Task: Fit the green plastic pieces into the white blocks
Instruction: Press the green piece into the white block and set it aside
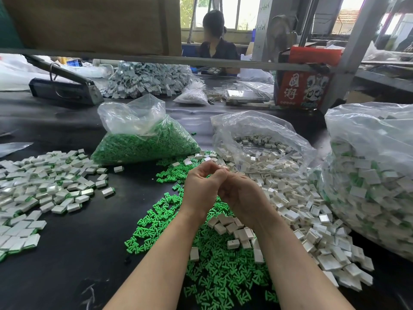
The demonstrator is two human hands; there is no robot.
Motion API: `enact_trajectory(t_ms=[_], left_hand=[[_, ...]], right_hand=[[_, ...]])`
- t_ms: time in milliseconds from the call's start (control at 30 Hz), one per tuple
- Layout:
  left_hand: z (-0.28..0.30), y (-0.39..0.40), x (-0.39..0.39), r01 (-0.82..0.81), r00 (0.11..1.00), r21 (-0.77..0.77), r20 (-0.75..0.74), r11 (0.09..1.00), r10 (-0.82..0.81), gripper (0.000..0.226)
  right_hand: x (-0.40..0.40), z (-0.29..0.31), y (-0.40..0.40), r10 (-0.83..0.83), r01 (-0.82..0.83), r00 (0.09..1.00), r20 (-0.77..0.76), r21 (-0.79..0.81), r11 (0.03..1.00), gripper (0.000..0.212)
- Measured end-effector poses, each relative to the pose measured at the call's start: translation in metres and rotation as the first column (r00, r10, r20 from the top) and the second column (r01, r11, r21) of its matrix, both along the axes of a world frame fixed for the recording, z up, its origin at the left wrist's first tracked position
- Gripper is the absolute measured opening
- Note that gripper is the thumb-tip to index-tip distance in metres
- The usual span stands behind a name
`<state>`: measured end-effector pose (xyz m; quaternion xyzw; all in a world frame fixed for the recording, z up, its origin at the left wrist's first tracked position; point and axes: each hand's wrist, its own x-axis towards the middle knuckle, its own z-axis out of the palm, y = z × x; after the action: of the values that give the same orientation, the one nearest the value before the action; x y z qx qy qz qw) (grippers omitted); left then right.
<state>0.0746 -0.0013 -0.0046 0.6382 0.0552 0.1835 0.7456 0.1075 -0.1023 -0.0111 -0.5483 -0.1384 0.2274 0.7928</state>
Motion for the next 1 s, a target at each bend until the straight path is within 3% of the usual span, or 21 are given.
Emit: enact_trajectory(t_ms=[133,300,533,667,833,1000], left_hand=[[0.001,-0.001,-0.001,0.004,1.0,0.0,0.005,1.0,-0.004,0.014],[-0.001,0.001,-0.001,0.012,1.0,0.007,0.0,1.0,-0.012,0.006],[-0.004,0.003,0.0,0.022,1.0,0.03,0.002,0.999,-0.022,0.007],[-0.004,0.01,0.001,0.079,0.997,0.031,-0.012,0.996,-0.078,0.011],[-0.003,0.019,0.0,0.186,0.982,-0.093,-0.019,0.978,-0.189,0.007],[0.0,0.021,-0.002,0.228,0.972,-0.136,-0.019,0.964,-0.232,0.022]], right_hand=[[0.002,-0.002,0.0,0.02,-0.02,1.0,0.009,-0.014,1.0,0.047],[0.004,-0.005,-0.002,0.041,-0.041,0.999,0.029,-0.006,0.999,0.051],[0.004,-0.005,-0.002,0.039,-0.038,0.998,0.044,-0.028,0.999,0.037],[0.003,-0.003,-0.001,0.061,-0.06,0.998,0.036,-0.025,0.998,0.05],[0.005,0.003,-0.004,0.117,-0.113,0.992,-0.047,0.077,0.991,0.049],[0.006,0.002,-0.005,0.093,-0.086,0.993,-0.066,0.103,0.991,0.037]])
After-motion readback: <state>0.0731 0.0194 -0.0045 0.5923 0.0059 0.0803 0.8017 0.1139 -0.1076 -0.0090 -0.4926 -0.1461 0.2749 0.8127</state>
